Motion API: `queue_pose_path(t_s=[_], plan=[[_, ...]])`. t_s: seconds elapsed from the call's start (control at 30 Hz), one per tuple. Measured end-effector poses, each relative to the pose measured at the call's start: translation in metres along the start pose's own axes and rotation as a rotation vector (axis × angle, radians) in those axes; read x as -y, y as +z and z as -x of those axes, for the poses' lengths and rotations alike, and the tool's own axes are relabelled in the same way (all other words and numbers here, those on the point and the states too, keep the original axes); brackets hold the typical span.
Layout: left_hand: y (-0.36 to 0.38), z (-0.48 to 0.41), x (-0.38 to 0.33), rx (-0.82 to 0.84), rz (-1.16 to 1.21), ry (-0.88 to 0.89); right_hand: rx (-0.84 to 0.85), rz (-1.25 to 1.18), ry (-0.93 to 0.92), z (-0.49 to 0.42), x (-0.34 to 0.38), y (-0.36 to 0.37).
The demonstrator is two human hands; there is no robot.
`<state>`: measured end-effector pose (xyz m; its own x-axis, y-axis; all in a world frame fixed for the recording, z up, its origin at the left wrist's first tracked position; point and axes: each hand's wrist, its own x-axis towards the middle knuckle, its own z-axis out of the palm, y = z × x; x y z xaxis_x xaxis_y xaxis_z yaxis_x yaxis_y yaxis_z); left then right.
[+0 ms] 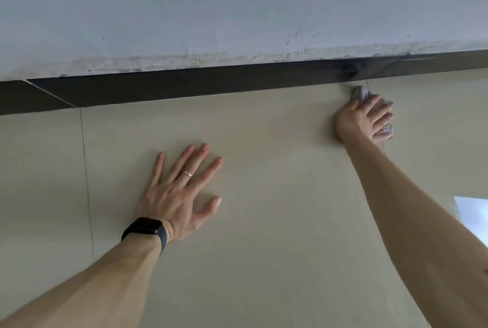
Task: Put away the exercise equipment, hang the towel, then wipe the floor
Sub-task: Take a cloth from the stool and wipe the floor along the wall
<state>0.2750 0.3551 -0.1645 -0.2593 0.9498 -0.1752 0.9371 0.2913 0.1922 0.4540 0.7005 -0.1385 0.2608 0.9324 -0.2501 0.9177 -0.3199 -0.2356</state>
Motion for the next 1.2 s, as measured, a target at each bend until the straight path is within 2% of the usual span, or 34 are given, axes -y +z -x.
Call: queue_pose_path(t_s=[0.07, 0.13, 0.2, 0.27, 0.3, 0.33, 0.37, 0.4, 0.47, 0.53, 0.57, 0.6, 0.63, 0.67, 0.73, 0.8, 0.83, 0.87, 0.9, 0.93, 1.0, 1.03, 1.07, 1.1, 1.13, 1.2], plan=[[-0.001, -0.003, 0.001, -0.002, -0.002, -0.002, 0.001, -0.077, 0.043, 0.013, 0.04, 0.02], [-0.002, -0.002, 0.0, 0.003, -0.006, -0.005, -0.041, -0.065, -0.119, 0.06, 0.059, 0.051], [-0.002, -0.001, 0.0, 0.005, 0.002, -0.008, -0.081, 0.037, -0.527, 0.123, 0.047, 0.072], [-0.002, -0.001, 0.0, 0.004, 0.004, -0.006, 0.097, 0.227, -1.102, 0.166, 0.011, 0.072], [-0.003, -0.001, 0.0, -0.004, 0.008, -0.008, 0.181, 0.288, -1.301, 0.162, -0.002, 0.063], [-0.002, -0.002, -0.001, -0.009, 0.007, -0.005, 0.215, 0.301, -1.411, 0.143, -0.01, 0.052], [-0.002, -0.002, -0.001, -0.009, -0.001, 0.0, 0.194, 0.309, -1.422, 0.119, -0.017, 0.042], [-0.001, -0.001, -0.001, -0.008, -0.007, 0.0, 0.144, 0.31, -1.349, 0.094, -0.022, 0.034], [0.0, -0.003, -0.001, -0.002, -0.017, -0.002, 0.035, 0.242, -0.986, 0.043, -0.028, 0.017], [0.002, -0.003, -0.002, 0.005, -0.025, -0.007, 0.018, 0.087, -0.456, 0.026, -0.033, 0.008], [0.002, -0.002, -0.002, 0.007, -0.031, -0.011, 0.024, 0.024, -0.286, 0.04, -0.035, 0.01], [0.002, -0.002, -0.003, 0.012, -0.035, -0.012, 0.033, 0.014, -0.262, 0.065, -0.039, 0.015], [0.001, -0.002, -0.004, 0.012, -0.034, -0.011, 0.045, 0.039, -0.364, 0.096, -0.05, 0.021], [0.001, -0.002, -0.005, 0.006, -0.03, -0.013, 0.072, 0.076, -0.576, 0.133, -0.066, 0.028], [0.0, -0.003, -0.005, -0.004, -0.014, -0.017, 0.251, 0.214, -1.129, 0.204, -0.112, 0.032], [-0.001, -0.002, -0.005, -0.013, 0.001, -0.016, 0.375, 0.352, -1.602, 0.219, -0.15, 0.022], [-0.001, -0.001, -0.005, -0.016, 0.011, -0.013, 0.382, 0.377, -1.712, 0.204, -0.157, 0.017], [0.0, -0.001, -0.005, -0.013, 0.019, -0.011, 0.301, 0.372, -1.722, 0.184, -0.16, 0.017], [0.0, -0.001, -0.005, -0.01, 0.025, -0.01, 0.208, 0.318, -1.598, 0.164, -0.159, 0.017], [-0.001, -0.002, -0.004, -0.011, 0.028, -0.013, 0.129, 0.245, -1.351, 0.143, -0.153, 0.014], [0.0, -0.001, -0.004, -0.023, 0.022, -0.016, 0.061, 0.071, -0.661, 0.121, -0.143, 0.006], [0.001, 0.0, -0.004, -0.03, 0.017, -0.018, 0.04, -0.023, -0.388, 0.125, -0.141, 0.009], [0.002, 0.001, -0.003, -0.031, 0.016, -0.017, 0.031, -0.071, -0.247, 0.143, -0.141, 0.014], [0.004, 0.0, -0.003, -0.031, 0.023, -0.017, 0.031, -0.072, -0.237, 0.171, -0.144, 0.021], [0.004, 0.0, -0.003, -0.036, 0.027, -0.011, 0.023, -0.048, -0.356, 0.206, -0.154, 0.029], [0.004, 0.001, -0.003, -0.05, 0.026, -0.001, 0.092, 0.063, -0.833, 0.285, -0.185, 0.042]])
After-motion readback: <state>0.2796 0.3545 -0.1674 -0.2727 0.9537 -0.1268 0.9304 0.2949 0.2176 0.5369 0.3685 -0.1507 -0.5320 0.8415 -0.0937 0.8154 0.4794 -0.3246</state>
